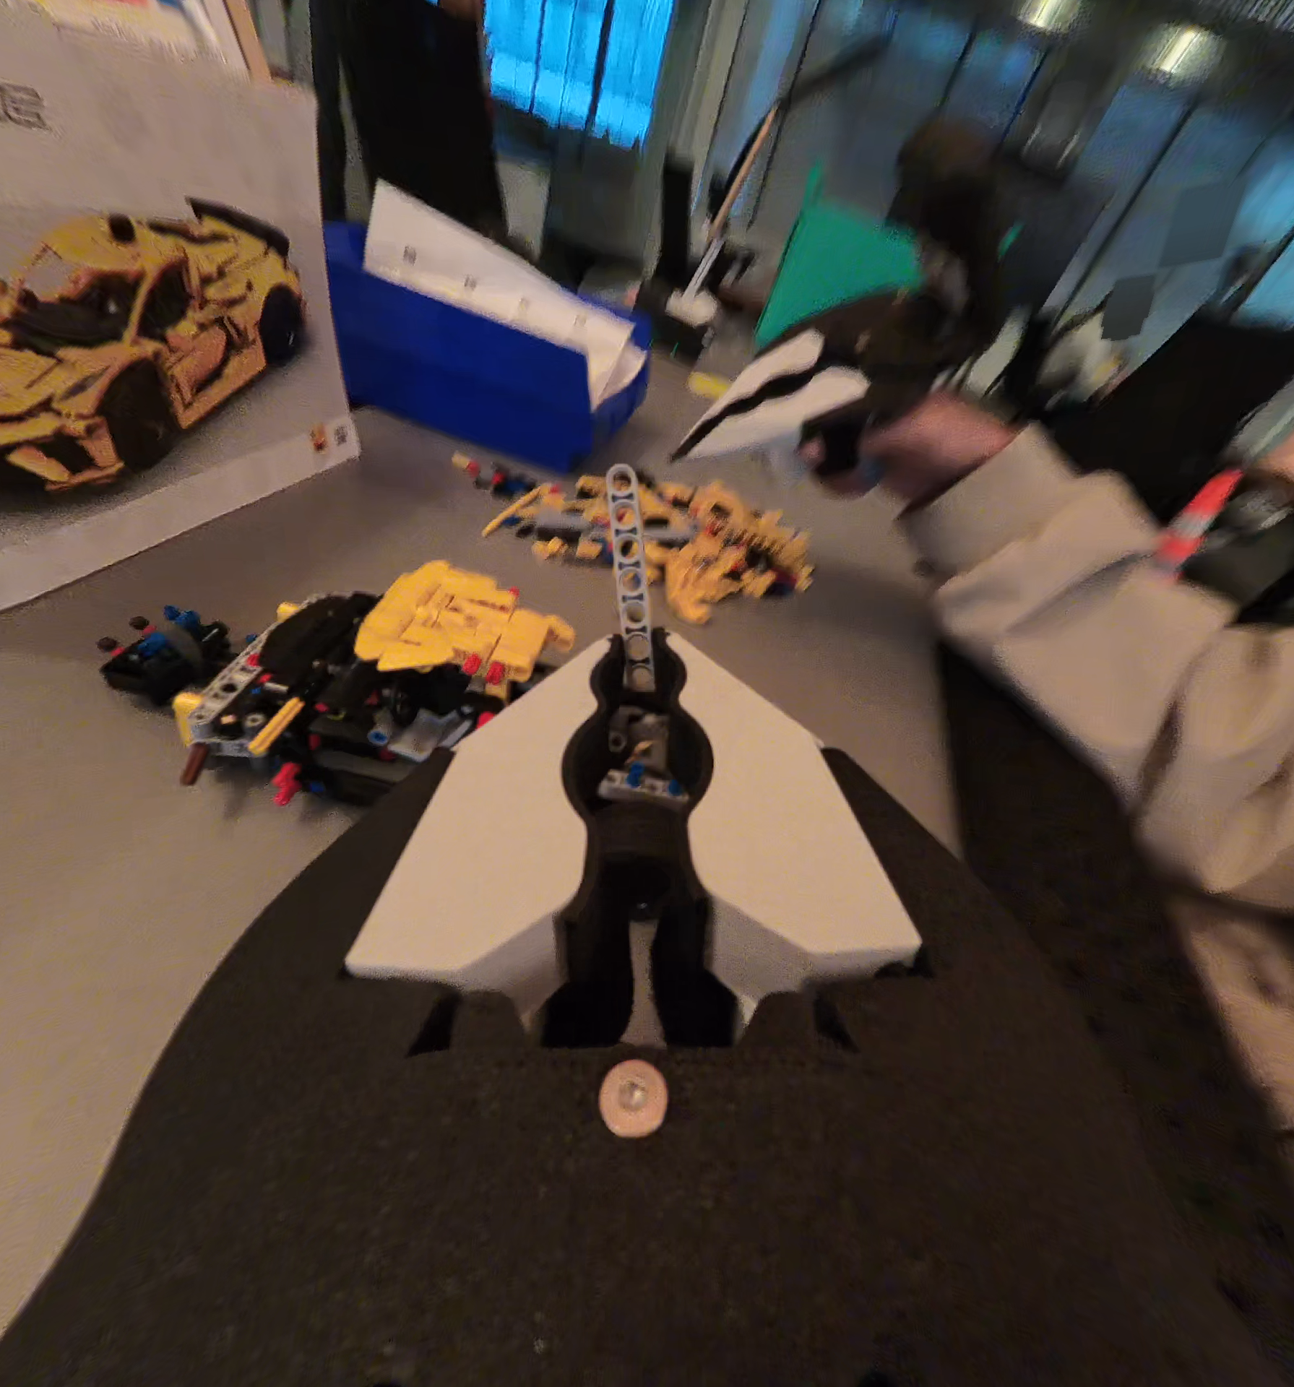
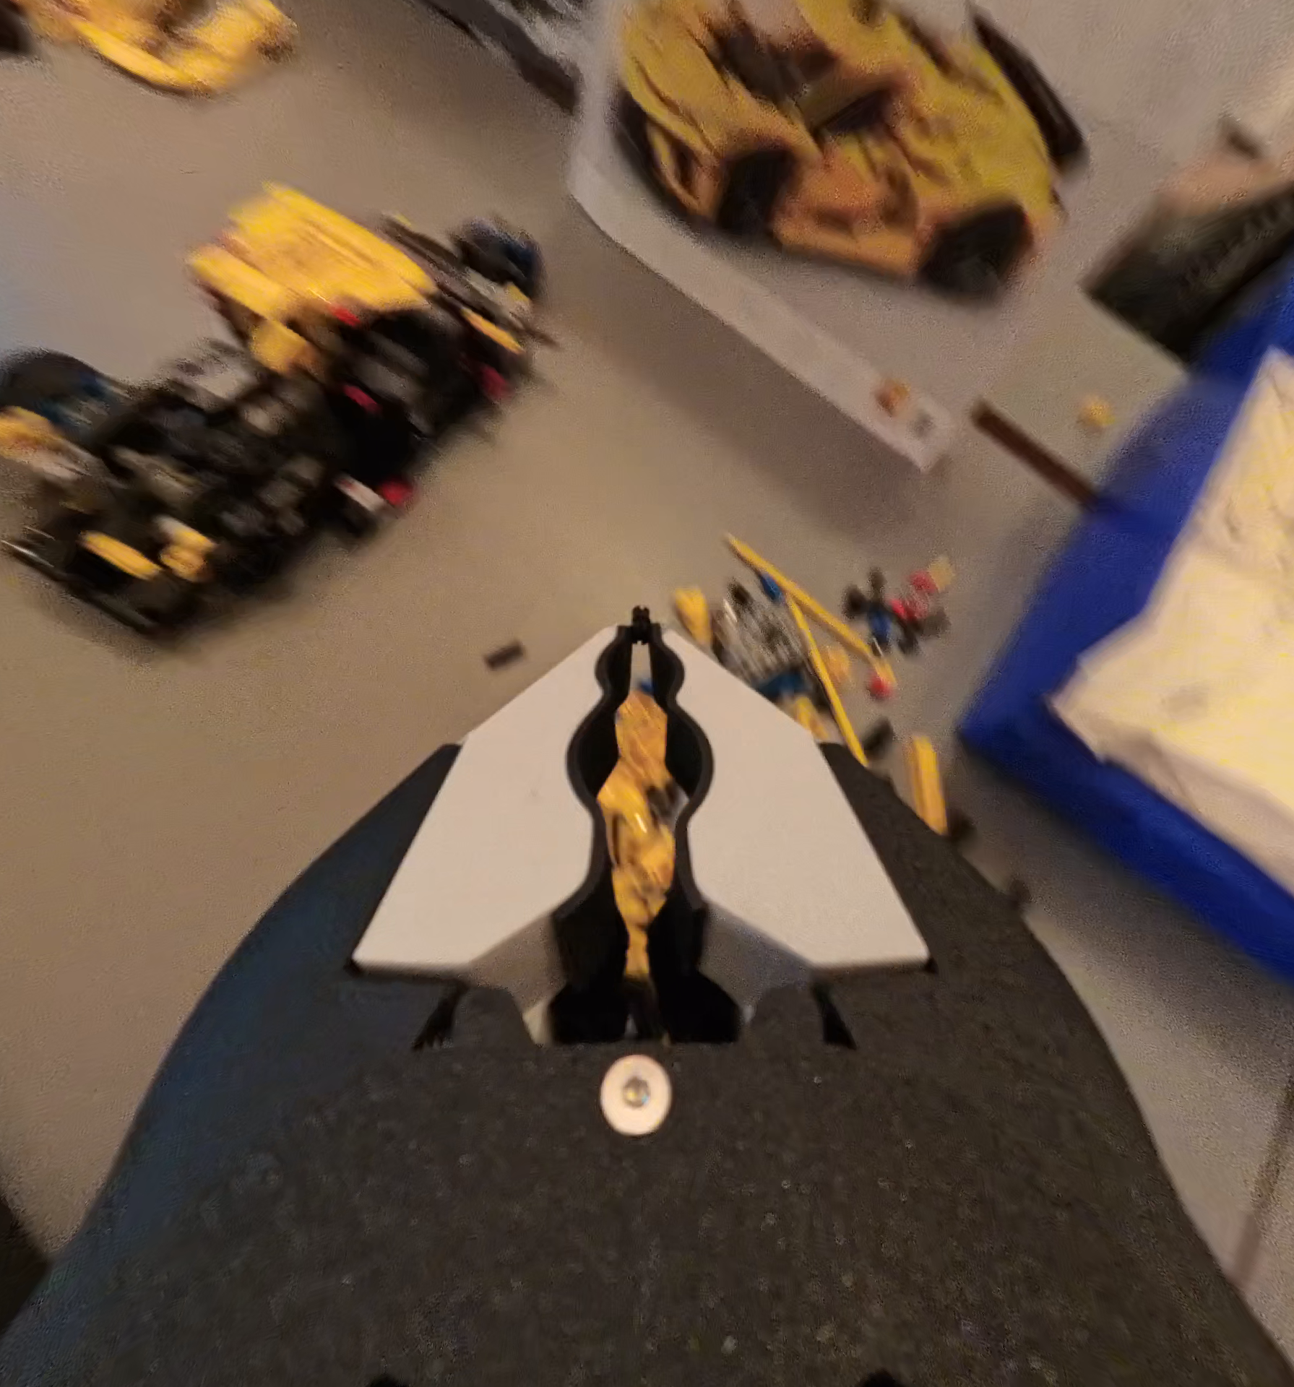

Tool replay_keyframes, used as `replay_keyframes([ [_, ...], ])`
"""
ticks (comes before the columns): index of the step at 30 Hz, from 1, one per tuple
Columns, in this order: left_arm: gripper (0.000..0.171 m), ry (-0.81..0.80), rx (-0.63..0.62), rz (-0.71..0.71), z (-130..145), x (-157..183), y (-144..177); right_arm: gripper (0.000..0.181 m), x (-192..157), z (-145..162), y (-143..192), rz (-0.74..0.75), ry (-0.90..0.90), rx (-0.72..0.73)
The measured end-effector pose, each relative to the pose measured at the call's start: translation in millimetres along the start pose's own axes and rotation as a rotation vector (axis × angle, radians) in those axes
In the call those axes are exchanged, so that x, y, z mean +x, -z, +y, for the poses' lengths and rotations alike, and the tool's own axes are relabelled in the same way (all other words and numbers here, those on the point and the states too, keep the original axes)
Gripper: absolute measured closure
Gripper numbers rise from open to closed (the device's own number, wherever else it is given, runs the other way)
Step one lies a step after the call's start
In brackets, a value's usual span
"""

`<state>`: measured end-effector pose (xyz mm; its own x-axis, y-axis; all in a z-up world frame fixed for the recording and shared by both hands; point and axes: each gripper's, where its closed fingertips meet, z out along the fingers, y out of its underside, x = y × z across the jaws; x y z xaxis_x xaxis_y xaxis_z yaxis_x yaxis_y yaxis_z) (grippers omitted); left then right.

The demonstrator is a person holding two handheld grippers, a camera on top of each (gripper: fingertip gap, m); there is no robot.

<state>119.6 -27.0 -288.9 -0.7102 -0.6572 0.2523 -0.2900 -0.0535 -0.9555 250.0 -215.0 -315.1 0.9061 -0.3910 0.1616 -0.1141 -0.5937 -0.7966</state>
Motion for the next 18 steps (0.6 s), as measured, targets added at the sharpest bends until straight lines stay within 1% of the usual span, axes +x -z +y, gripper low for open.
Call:
replay_keyframes([
  [1, 0.165, -0.048, -0.038, -0.049, 5.4, -1.6, -7.5, 0.177, 12.0, 16.0, 6.1, 0.027, -0.035, -0.047],
  [2, 0.165, -0.082, -0.063, -0.079, 7.8, -1.1, -14.6, 0.172, 22.2, 27.7, 11.0, 0.055, -0.059, -0.079],
  [3, 0.165, -0.102, -0.091, -0.09, 9.3, 2.2, -22.2, 0.168, 31.9, 34.7, 15.3, 0.094, -0.084, -0.09],
  [5, 0.165, -0.141, -0.164, -0.143, 10.3, 5.2, -38.2, 0.161, 38.8, 41.2, 22.3, 0.126, -0.137, -0.092],
  [6, 0.165, -0.165, -0.212, -0.182, 9.9, 5.2, -45.7, 0.162, 43.1, 38.9, 26.4, 0.165, -0.175, -0.068],
  [8, 0.165, -0.182, -0.3, -0.234, 5.6, 9.4, -61.7, 0.162, 43.8, 24.7, 31.7, 0.209, -0.259, 0.048],
  [10, 0.165, -0.137, -0.377, -0.223, 3.2, 21.9, -84.4, 0.163, 48.2, 10.5, 34.7, 0.265, -0.385, 0.206],
  [12, 0.165, -0.058, -0.475, -0.154, 10.0, 39.3, -116.8, 0.164, 54.8, -3.8, 40.6, 0.31, -0.515, 0.417],
  [14, 0.165, 0.044, -0.541, -0.11, 20.4, 44.5, -155.4, 0.171, 59.2, -12.2, 51.2, 0.344, -0.614, 0.654],
  [15, 0.165, 0.061, -0.565, -0.124, 26.1, 39.2, -175.0, 0.172, 60.3, -15.7, 57.9, 0.348, -0.622, 0.711],
  [16, 0.165, 0.059, -0.591, -0.132, 32.9, 33.9, -193.8, 0.171, 63.6, -15.5, 65.6, 0.367, -0.622, 0.717],
  [18, 0.165, 0.056, -0.655, -0.143, 48.5, 24.5, -226.1, 0.174, 72.7, -6.0, 73.6, 0.464, -0.576, 0.694],
])
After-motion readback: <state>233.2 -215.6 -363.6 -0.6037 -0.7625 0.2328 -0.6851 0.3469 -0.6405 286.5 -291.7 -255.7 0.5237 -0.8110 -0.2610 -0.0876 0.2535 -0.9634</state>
